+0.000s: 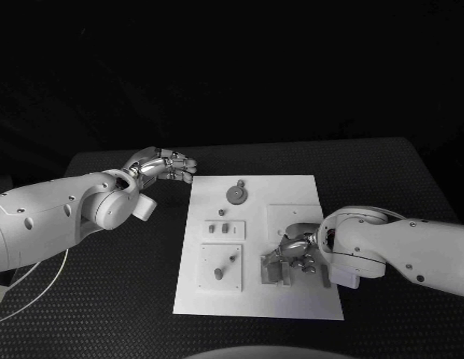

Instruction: Assemble the parts on the task board

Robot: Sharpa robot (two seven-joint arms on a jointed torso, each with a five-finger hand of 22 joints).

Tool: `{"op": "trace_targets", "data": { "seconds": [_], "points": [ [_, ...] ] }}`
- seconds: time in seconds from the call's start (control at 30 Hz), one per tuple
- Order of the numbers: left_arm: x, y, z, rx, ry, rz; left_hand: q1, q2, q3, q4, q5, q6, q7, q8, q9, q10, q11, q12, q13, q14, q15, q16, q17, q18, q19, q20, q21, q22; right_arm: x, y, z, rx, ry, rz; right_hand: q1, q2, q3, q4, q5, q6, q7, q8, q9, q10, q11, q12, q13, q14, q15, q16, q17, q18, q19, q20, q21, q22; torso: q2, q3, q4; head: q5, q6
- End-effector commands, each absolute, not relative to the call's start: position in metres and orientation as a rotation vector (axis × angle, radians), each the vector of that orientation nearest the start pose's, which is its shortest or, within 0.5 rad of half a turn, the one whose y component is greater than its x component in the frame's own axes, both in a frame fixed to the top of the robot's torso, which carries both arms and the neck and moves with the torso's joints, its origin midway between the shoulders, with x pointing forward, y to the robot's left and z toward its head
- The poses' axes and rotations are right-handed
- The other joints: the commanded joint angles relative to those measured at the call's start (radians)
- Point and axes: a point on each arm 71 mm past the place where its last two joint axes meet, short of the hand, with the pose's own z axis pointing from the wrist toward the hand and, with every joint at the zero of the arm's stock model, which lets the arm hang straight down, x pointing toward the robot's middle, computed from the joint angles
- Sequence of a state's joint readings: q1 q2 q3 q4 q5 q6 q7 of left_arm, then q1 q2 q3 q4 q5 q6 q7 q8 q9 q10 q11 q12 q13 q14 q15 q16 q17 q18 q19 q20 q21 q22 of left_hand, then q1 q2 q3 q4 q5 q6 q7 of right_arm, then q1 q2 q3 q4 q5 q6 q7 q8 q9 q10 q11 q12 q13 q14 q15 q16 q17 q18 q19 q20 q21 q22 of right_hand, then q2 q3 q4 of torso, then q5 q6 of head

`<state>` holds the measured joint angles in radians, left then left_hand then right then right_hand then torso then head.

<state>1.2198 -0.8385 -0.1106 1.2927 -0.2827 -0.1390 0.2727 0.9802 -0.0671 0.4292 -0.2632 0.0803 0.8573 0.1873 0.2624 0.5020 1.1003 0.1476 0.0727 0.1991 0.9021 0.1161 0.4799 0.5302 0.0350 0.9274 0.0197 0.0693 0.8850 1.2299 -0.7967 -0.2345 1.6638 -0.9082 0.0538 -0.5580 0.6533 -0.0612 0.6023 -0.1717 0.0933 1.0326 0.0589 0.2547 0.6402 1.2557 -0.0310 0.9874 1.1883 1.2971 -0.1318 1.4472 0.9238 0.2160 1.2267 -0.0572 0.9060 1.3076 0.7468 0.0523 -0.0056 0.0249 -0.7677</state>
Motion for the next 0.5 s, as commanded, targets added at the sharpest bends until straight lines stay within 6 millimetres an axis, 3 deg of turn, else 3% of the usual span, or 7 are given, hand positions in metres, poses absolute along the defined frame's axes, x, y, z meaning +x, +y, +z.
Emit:
{"op": "trace_targets", "data": {
  "seconds": [0.03, 0.5],
  "points": [
    [0.5165, 0.2664, -0.2099, -0.879, 1.668, -1.310, -0.012, -0.001, 0.003, 0.005, -0.005, -0.003, -0.003, 0.004, -0.002, 0.008, 0.001, -0.004, -0.002, -0.001, 0.006, -0.004, 0.002, 0.011, -0.005, 0.002, -0.001, -0.002, 0.4084, -0.1594, -0.2739, 0.163, 2.545, 0.518, -0.001, -0.019, 0.001, 0.009, 0.001, 0.022, 0.020, -0.006, -0.003, -0.008, -0.002, -0.005, -0.001, -0.001, -0.006, -0.006, -0.003, 0.046, 0.002, -0.007, -0.004, 0.016, -0.001, -0.0005, -0.0008, 0.001, -0.002],
    [0.5165, 0.2663, -0.2098, -0.880, 1.668, -1.310, -0.012, -0.001, 0.004, 0.005, -0.005, -0.003, -0.003, 0.004, -0.002, 0.008, 0.001, -0.004, -0.002, -0.001, 0.006, -0.005, 0.003, 0.011, -0.006, 0.002, -0.001, -0.002, 0.4072, -0.1578, -0.2753, 0.142, 2.558, 0.515, -0.001, -0.063, 0.016, 0.036, 0.001, 0.018, 0.021, -0.009, -0.002, -0.010, 0.000, -0.006, -0.001, -0.006, -0.005, -0.011, -0.016, 0.046, 0.002, -0.008, -0.007, 0.015, -0.001, 0.0002, -0.0006, 0.003, -0.005]
  ]
}}
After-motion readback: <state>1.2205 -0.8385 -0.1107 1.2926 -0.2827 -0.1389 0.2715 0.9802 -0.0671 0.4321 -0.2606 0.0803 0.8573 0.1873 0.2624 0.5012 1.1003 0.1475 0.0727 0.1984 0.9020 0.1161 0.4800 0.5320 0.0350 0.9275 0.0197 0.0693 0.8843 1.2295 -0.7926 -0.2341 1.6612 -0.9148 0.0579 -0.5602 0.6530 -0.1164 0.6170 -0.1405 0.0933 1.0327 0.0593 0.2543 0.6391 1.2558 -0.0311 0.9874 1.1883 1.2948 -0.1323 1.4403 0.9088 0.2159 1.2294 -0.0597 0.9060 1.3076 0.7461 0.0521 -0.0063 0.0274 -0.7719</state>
